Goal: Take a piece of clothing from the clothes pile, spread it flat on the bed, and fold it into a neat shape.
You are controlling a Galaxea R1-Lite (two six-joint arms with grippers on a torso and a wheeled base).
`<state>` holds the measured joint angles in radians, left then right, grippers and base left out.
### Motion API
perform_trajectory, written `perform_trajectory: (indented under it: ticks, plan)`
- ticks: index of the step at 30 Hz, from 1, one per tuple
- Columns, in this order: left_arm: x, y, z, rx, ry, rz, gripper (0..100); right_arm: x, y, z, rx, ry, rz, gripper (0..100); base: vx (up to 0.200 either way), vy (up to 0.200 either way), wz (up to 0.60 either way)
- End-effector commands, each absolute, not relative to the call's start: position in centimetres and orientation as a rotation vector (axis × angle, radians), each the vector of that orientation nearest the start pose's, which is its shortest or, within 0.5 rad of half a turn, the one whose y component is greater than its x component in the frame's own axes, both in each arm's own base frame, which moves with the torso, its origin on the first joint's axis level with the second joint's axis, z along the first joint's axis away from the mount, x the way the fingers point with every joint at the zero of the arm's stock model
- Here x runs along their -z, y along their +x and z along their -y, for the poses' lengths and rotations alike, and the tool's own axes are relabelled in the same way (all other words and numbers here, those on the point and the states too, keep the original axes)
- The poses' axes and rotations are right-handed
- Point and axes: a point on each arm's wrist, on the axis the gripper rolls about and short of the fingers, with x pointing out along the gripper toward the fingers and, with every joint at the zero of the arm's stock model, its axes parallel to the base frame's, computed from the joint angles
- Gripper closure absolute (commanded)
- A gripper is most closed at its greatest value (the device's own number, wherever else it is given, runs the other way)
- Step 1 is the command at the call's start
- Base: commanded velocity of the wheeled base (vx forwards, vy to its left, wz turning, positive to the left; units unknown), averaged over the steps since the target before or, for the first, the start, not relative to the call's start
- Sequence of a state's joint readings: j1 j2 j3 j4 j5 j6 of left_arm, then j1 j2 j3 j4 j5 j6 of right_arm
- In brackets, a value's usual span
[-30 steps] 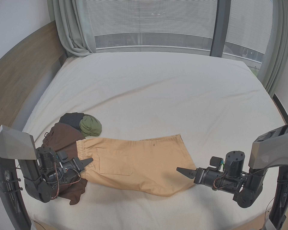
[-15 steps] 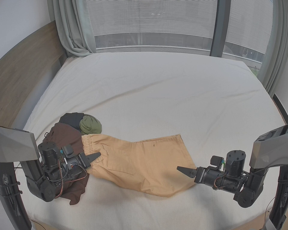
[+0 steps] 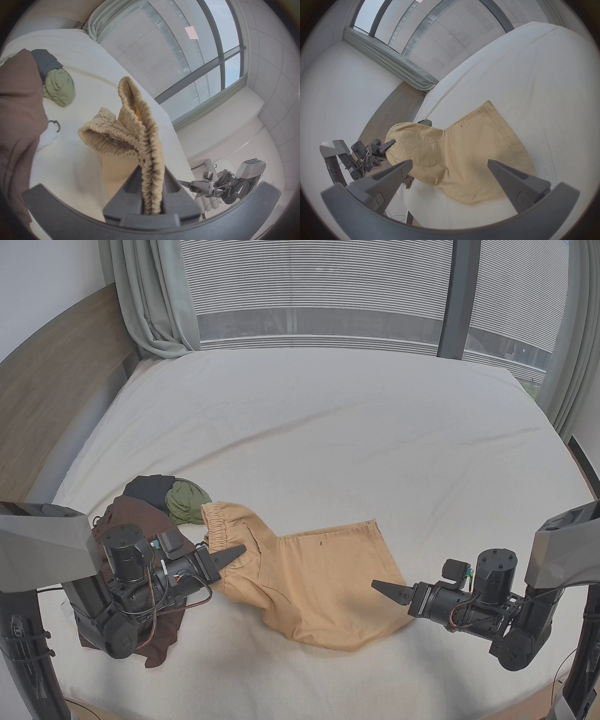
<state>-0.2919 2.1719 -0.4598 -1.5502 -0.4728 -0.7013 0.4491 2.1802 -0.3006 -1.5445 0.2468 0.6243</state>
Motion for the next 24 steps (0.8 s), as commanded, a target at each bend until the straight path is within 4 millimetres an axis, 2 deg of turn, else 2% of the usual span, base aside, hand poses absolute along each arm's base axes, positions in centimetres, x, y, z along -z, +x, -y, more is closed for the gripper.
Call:
perform_trajectory:
  ticks: [1,7,20,24]
  plan:
    - [-5.0,30.6,11.7,0.72,-0.686,-0.416,100,-2.6,25.8,-12.7,-0.553,0.563,-0.525,0,0.0,0.0,0.0]
    - [-4.5,31.2,13.1,0.751,-0.689,-0.42,100,-3.1,26.3,-12.4,-0.545,0.571,-0.498,0,0.0,0.0,0.0]
    - [-3.4,32.8,19.1,0.876,-0.775,-0.456,100,-4.1,27.5,-11.1,-0.506,0.606,-0.434,0,0.0,0.0,0.0]
    - [-2.7,33.4,19.9,0.888,-0.774,-0.464,100,-4.4,28.2,-10.6,-0.49,0.614,-0.405,0,0.0,0.0,0.0]
